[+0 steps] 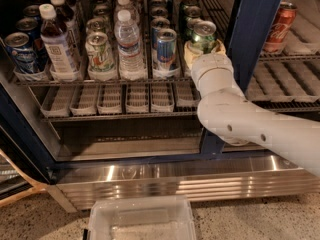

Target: Pick green can from top shelf of fridge

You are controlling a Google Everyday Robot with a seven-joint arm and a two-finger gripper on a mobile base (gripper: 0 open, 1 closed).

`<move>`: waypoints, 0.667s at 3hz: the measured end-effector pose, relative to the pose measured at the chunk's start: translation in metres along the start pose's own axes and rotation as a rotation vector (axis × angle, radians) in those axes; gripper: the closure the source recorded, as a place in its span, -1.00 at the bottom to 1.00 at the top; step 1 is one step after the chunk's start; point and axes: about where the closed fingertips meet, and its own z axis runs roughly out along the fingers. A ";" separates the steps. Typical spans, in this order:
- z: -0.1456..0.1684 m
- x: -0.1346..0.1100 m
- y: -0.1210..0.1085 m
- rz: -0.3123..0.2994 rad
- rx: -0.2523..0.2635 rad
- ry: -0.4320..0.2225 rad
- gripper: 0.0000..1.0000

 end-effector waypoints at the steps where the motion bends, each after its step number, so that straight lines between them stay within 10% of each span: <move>1: -0.026 -0.048 0.029 -0.068 -0.040 -0.063 1.00; 2: -0.078 -0.140 0.102 -0.227 -0.149 -0.187 1.00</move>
Offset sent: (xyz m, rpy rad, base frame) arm -0.2126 0.2293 0.2791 -0.4909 -0.4386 0.2892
